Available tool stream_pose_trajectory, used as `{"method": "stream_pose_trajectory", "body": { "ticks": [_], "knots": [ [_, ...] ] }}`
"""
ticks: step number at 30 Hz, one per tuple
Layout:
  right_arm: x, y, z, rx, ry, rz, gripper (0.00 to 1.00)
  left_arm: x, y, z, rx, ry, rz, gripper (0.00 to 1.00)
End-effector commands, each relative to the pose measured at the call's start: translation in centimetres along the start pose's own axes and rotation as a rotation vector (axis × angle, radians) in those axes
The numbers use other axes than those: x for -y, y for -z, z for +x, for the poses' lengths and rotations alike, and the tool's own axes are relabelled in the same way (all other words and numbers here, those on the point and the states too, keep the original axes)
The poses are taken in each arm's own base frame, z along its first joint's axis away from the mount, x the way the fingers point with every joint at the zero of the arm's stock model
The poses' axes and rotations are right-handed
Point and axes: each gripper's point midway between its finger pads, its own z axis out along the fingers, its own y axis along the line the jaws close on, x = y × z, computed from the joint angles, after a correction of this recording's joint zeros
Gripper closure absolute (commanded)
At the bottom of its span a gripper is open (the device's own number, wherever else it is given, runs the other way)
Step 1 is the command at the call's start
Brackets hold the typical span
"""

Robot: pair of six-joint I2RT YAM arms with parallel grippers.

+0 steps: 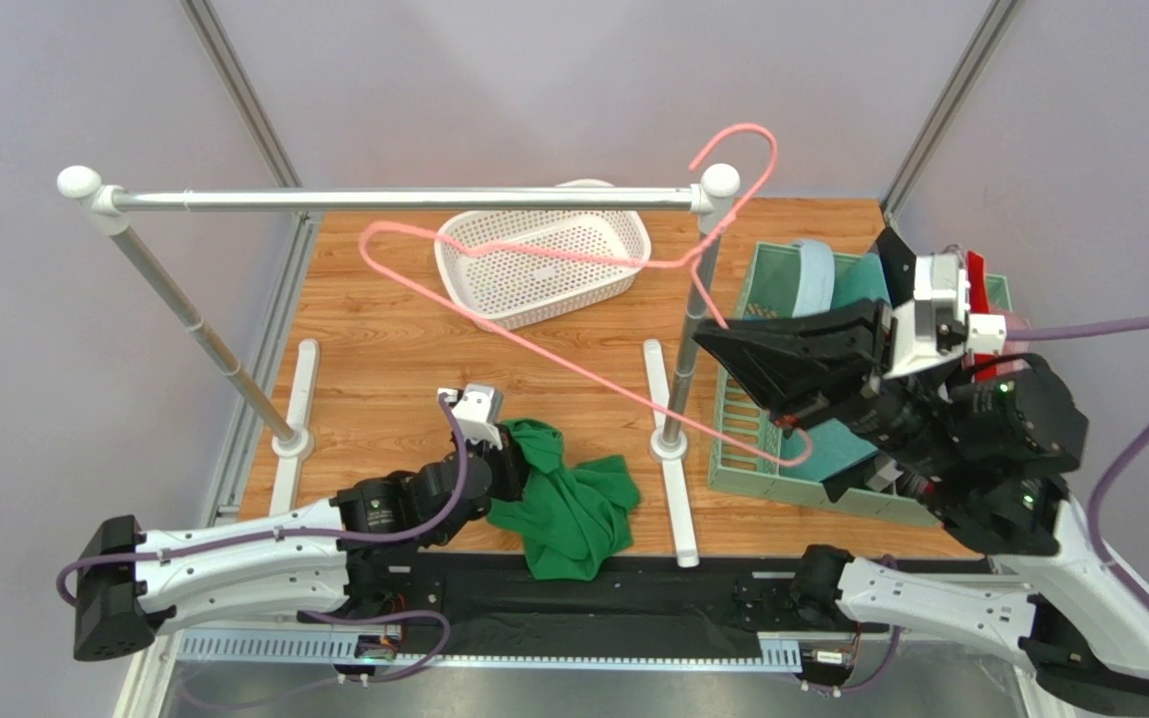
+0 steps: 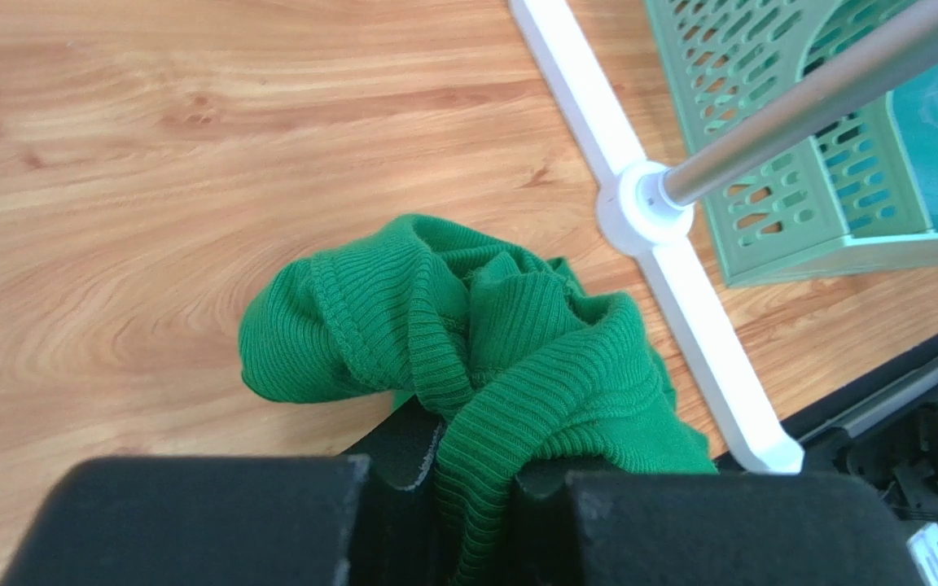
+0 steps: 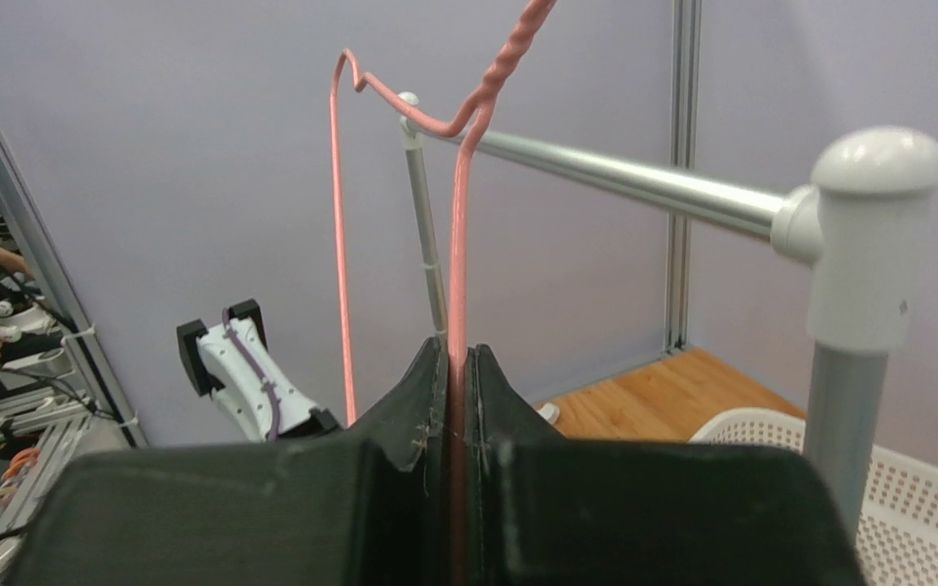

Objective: Remove the tank top from the hanger

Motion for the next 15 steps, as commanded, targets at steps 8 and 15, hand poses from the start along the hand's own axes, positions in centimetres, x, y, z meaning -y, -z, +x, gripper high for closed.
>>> {"method": "stream_pose_trajectory", "body": {
  "ticks": [8,15],
  "knots": [
    [-0.2,16.3,4.4,-0.535,-0.121,0.157,1.00,-1.3,1.6,-1.7,-0.011,0.053,-0.025,1.00],
    [0.8,17.0,6.3,-0.772,-0.242,0.339,1.00,-1.6,1.9,-1.9,-0.005,0.061,-0.026,1.00]
  ]
}}
